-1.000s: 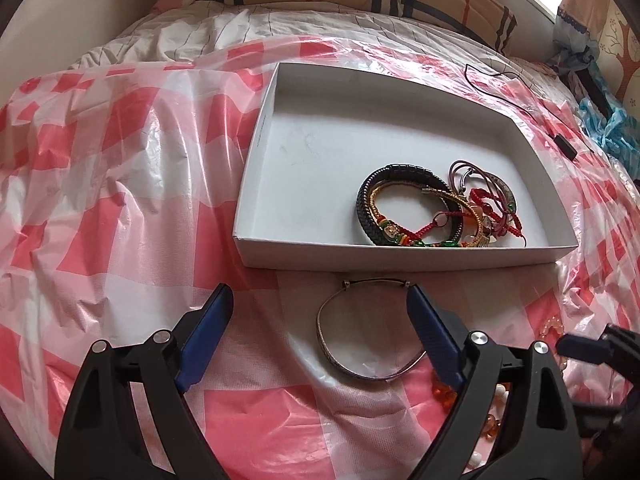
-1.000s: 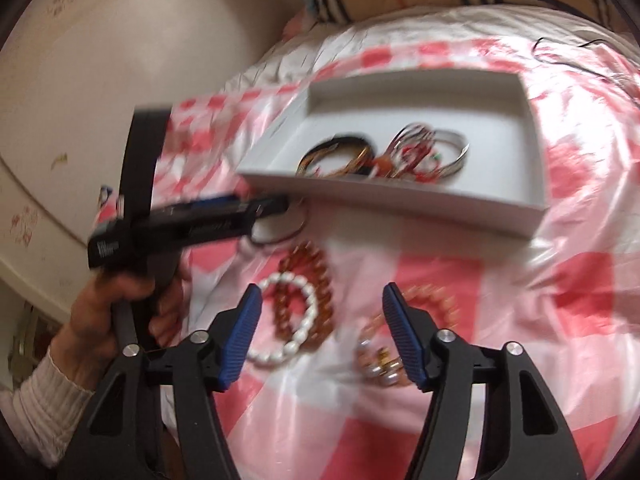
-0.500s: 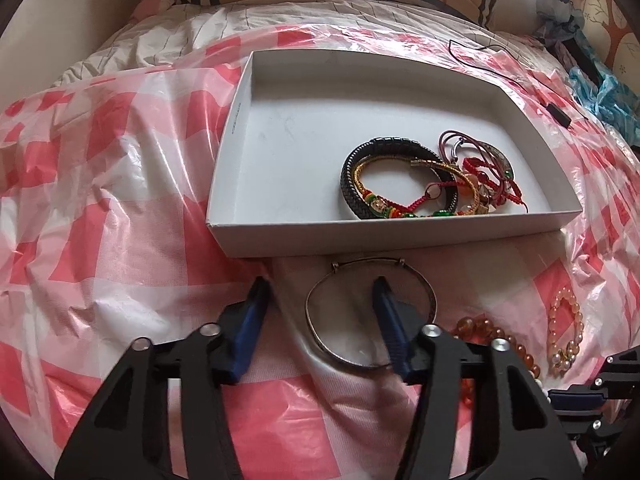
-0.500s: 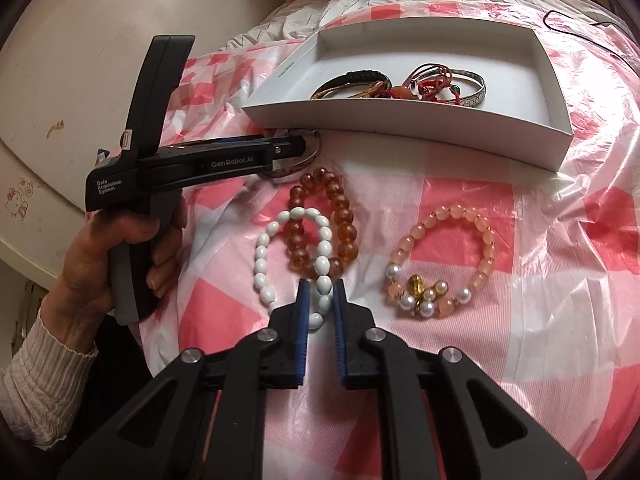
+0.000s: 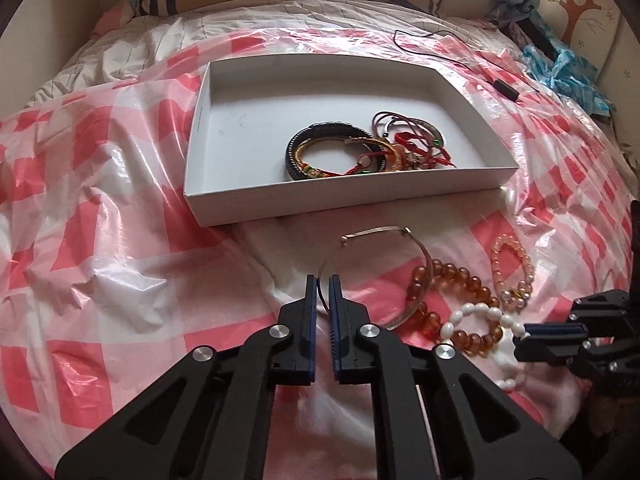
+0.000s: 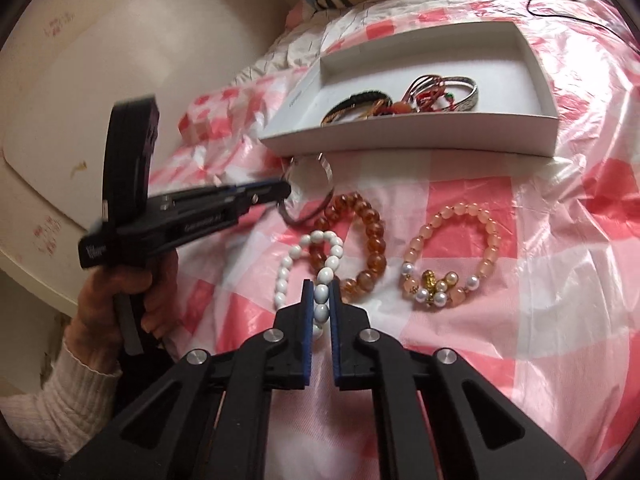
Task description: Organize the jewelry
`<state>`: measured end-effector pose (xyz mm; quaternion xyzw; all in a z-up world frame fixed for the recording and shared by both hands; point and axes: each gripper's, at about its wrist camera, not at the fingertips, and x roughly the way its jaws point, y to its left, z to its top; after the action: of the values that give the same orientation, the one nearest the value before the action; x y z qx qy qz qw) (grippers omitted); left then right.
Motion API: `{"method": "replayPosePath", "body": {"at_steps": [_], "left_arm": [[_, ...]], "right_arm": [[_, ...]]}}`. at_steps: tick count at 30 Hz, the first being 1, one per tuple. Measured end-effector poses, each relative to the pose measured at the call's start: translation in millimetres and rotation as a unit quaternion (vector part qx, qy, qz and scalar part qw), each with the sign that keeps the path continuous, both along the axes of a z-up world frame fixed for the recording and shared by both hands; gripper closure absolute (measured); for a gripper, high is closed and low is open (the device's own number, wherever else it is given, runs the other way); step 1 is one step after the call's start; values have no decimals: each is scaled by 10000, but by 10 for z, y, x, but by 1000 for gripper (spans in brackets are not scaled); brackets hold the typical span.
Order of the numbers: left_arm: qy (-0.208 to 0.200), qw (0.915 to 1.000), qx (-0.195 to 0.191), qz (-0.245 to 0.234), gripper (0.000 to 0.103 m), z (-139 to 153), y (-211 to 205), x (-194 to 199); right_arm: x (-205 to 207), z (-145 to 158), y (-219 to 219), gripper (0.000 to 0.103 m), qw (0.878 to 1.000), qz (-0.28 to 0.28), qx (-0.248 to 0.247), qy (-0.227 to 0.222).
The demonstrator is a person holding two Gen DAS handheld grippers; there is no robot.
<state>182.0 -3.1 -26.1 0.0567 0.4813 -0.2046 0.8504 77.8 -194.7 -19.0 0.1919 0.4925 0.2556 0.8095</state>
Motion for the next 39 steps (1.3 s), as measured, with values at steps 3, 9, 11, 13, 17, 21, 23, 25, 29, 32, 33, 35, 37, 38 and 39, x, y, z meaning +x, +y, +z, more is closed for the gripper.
{"method": "replayPosePath", "body": {"at_steps": [3,9,11,13,17,21,23,25,29,32,33,35,37,38,39], "left_arm": [[-83,9999,3,-146,100,96,17,-99],[-100,9999,-69,-50,100,174,140,-72],[-71,9999,-130,54,100,174,197,-21],[-48,9995,-254,184,100,180,258,20],[-48,9985,-408,366,98,173,312,80],[-51,9988,-364,315,98,145,264,90],[-53,9991,-314,263,98,136,223,85],[-66,9994,-286,192,98,136,192,67],[-118,9994,-294,136,98,169,171,36],[-157,9994,-301,86,98,199,164,9],[-178,9994,-287,56,98,207,154,-7],[-177,9994,-282,4,98,211,133,-18],[-179,9994,-298,-22,98,219,116,-24],[-176,9993,-327,-36,98,227,112,-24],[-181,9992,-351,-41,98,234,110,-26]], "right_arm": [[-69,54,-84,95,9994,-110,331,-56],[-81,86,-150,95,9980,-228,577,-77],[-83,91,-158,95,9979,-238,596,-86],[-92,98,-166,95,9977,-234,622,-97],[-98,105,-178,95,9976,-231,638,-103],[-123,117,-236,95,9972,-276,687,-93],[-131,124,-264,95,9969,-308,723,-98],[-132,120,-276,95,9965,-317,767,-84],[-138,112,-286,95,9962,-329,806,-54],[-132,101,-278,95,9963,-336,793,-35],[-123,94,-269,95,9963,-331,788,-24],[-112,85,-254,95,9964,-322,785,-5],[-100,79,-254,95,9961,-327,821,6],[-99,78,-261,95,9958,-335,856,10],[-97,78,-268,95,9955,-344,887,10]]}}
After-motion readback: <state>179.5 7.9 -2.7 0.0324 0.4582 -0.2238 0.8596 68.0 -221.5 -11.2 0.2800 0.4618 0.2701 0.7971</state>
